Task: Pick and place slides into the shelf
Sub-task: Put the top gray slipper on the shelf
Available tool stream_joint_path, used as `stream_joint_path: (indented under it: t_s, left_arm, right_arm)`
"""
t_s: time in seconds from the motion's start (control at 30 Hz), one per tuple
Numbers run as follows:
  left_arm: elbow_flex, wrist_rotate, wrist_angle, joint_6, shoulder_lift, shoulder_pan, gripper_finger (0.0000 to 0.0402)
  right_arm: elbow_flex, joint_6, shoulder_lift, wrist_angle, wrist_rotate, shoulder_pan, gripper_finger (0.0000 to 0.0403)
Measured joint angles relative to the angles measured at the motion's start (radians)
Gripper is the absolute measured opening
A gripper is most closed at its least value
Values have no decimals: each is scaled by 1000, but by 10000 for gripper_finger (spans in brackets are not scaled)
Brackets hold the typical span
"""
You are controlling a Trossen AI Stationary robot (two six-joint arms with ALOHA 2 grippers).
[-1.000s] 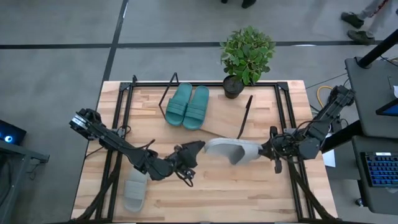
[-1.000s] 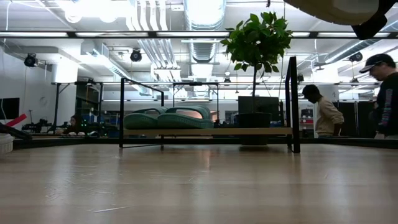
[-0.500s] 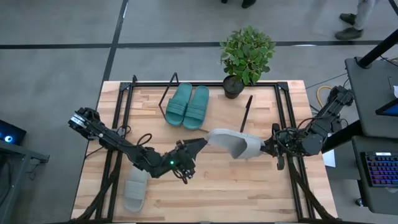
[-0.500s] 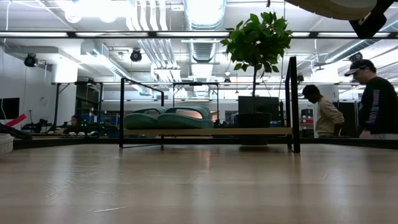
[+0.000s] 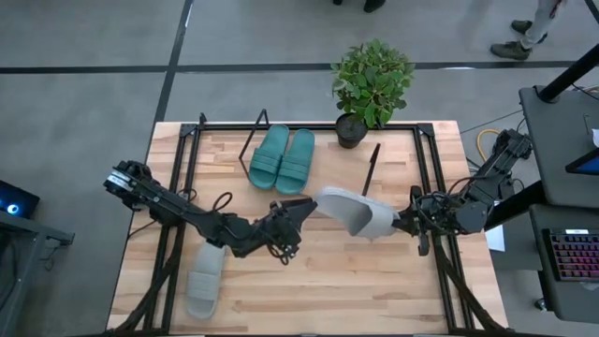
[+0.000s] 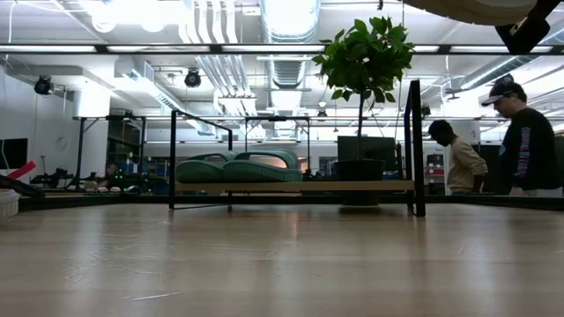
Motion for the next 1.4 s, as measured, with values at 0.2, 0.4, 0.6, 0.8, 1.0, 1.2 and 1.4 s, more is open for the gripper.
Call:
stream_joint_path:
  t_s: [0.2, 0.4, 0.6, 0.8, 1.0, 1.2, 1.4]
  left_arm:
    - [0, 0, -18, 0, 2, 4, 173]
    - [-1, -5, -14, 0, 2, 10, 173]
    - [-1, -9, -2, -1, 2, 35, 173]
    - [-1, -5, 0, -2, 2, 53, 173]
    - [-1, 13, -6, -5, 3, 56, 173]
    - [-2, 72, -6, 18, 5, 64, 173]
    - [-2, 72, 15, 16, 5, 72, 173]
  right_arm:
    - [0, -9, 0, -7, 11, 0, 22]
    - [0, -34, -31, -12, 20, 0, 22]
    - [0, -61, -59, -11, 33, -1, 23]
    - [9, -93, -68, -11, 49, 0, 24]
    - [36, -120, -68, 0, 60, -2, 24]
    - [60, -143, -67, -5, 57, -1, 24]
    - [63, -142, -62, -24, 80, -2, 24]
